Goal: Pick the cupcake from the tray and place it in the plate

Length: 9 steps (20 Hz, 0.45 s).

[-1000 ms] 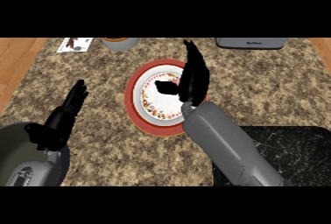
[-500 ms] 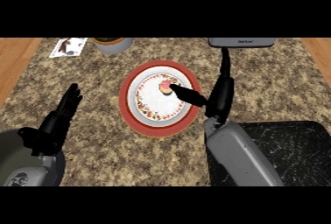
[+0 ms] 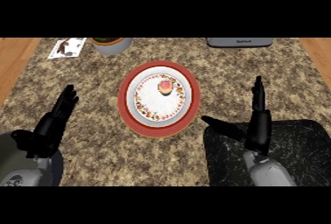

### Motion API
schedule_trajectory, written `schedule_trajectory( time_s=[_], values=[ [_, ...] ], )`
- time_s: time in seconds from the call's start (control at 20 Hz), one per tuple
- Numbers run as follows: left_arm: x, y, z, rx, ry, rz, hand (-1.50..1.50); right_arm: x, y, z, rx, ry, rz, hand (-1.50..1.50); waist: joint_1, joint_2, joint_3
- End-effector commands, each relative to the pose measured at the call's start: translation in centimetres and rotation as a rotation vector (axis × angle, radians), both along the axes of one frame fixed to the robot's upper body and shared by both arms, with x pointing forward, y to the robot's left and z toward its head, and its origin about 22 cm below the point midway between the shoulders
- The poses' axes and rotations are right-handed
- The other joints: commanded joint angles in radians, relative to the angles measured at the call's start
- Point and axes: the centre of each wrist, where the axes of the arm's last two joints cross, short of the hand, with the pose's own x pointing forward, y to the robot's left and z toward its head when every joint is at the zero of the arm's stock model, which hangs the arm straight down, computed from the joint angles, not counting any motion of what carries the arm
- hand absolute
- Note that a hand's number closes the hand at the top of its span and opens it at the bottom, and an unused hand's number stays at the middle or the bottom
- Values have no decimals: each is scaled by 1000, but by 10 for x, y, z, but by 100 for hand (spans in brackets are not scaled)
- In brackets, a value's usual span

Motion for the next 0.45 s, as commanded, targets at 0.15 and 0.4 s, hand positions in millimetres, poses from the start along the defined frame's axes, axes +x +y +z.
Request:
schedule_trajectory(
  time_s=[0.15,0.4],
  values=[
    [-12,6,-27,7,68,19,0,-14,-48,-48,-29,22,31,-150,10,10,-17],
    [-7,-1,-14,3,60,29,0,-9,-63,-53,-51,0,25,-150,10,7,-17]
  ],
)
